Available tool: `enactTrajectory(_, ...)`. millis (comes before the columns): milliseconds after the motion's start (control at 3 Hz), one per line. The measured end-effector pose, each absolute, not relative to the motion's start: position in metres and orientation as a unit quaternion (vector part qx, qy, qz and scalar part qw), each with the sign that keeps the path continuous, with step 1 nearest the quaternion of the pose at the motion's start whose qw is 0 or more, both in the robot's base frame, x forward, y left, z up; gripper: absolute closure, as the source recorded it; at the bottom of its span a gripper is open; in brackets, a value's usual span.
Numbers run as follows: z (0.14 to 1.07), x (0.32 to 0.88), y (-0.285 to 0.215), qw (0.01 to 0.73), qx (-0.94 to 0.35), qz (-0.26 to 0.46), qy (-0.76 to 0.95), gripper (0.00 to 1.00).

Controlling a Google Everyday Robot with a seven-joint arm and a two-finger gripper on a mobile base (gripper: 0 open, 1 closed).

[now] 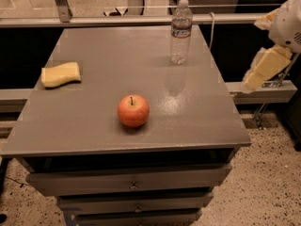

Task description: Pick water bottle

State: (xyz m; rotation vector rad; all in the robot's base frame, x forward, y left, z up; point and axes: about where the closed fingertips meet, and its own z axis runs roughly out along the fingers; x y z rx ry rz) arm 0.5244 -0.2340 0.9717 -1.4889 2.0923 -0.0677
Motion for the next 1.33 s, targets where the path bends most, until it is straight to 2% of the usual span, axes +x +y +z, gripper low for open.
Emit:
enactTrajectory(667, 0.956, 0.621, -0.227, 0.399, -0.48, 0.047, 0.78, 0.0)
enactTrajectory(1333, 0.928, 0.701, -0.19, 0.484, -0.442, 0.149, 0.74, 0.0)
